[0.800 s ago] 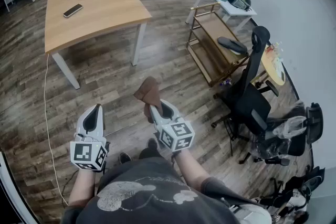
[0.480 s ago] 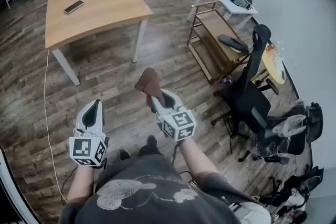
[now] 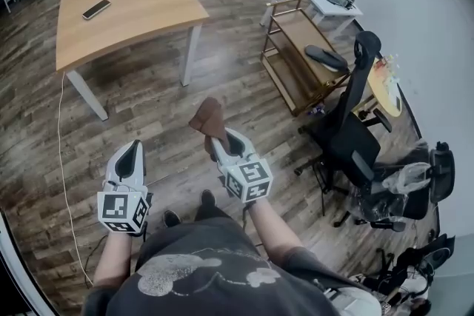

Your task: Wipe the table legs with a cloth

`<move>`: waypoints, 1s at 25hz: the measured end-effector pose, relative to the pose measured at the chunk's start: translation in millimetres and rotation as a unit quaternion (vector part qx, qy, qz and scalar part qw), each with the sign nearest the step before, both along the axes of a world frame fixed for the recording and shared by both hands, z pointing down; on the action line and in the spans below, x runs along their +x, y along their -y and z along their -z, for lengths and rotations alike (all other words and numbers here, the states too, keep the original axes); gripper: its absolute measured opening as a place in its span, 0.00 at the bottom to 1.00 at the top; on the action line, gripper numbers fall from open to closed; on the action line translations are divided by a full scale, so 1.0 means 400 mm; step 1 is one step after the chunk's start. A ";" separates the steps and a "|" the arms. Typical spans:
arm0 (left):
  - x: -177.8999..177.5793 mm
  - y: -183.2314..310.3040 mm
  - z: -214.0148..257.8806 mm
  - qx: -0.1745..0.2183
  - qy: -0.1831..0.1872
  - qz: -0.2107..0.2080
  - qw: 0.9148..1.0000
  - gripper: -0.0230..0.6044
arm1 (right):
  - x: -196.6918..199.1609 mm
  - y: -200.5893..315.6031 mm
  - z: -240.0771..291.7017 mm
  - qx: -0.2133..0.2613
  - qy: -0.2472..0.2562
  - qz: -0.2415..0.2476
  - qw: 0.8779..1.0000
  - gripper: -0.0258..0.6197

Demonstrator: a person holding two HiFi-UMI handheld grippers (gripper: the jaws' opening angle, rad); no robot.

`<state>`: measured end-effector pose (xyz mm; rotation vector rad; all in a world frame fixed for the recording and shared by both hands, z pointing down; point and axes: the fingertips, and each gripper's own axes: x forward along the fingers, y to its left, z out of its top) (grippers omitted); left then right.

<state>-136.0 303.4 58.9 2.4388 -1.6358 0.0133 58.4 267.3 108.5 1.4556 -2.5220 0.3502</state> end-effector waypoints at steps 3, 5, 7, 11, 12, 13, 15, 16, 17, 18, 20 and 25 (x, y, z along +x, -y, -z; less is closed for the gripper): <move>0.039 0.028 0.001 0.001 0.002 0.006 1.000 0.07 | 0.039 0.012 -0.011 -0.002 0.000 0.013 1.000 0.16; 0.066 0.049 0.002 0.001 0.007 0.014 1.000 0.07 | 0.073 0.031 -0.014 -0.003 0.003 0.022 1.000 0.16; 0.097 0.062 -0.002 -0.003 0.013 0.024 1.000 0.07 | 0.112 0.052 -0.016 -0.005 0.006 0.034 0.999 0.16; 0.160 0.097 -0.010 -0.009 0.032 0.038 0.999 0.07 | 0.185 0.110 -0.018 -0.009 0.017 0.057 0.998 0.16; 0.173 0.107 -0.011 -0.010 0.037 0.044 0.998 0.07 | 0.199 0.125 -0.020 -0.011 0.020 0.063 0.998 0.16; 0.185 0.117 -0.010 -0.010 0.043 0.050 0.998 0.07 | 0.213 0.140 -0.024 -0.013 0.021 0.068 0.997 0.16; 0.203 0.138 -0.003 -0.006 0.053 0.065 0.996 0.07 | 0.233 0.172 -0.034 -0.018 0.023 0.075 0.997 0.16; 0.209 0.149 0.000 -0.005 0.056 0.071 0.996 0.07 | 0.238 0.188 -0.040 -0.021 0.024 0.078 0.996 0.16; 0.212 0.159 0.002 -0.005 0.055 0.075 0.996 0.07 | 0.238 0.201 -0.046 -0.024 0.026 0.081 0.996 0.16; 0.213 0.168 0.000 -0.007 0.053 0.078 0.996 0.07 | 0.234 0.212 -0.054 -0.028 0.028 0.085 0.996 0.16; 0.210 0.192 -0.013 -0.013 0.049 0.082 0.995 0.07 | 0.218 0.232 -0.078 -0.039 0.031 0.091 0.995 0.16; 0.205 0.293 -0.061 -0.027 0.045 0.074 0.996 0.07 | 0.184 0.303 -0.131 -0.063 0.028 0.088 0.994 0.16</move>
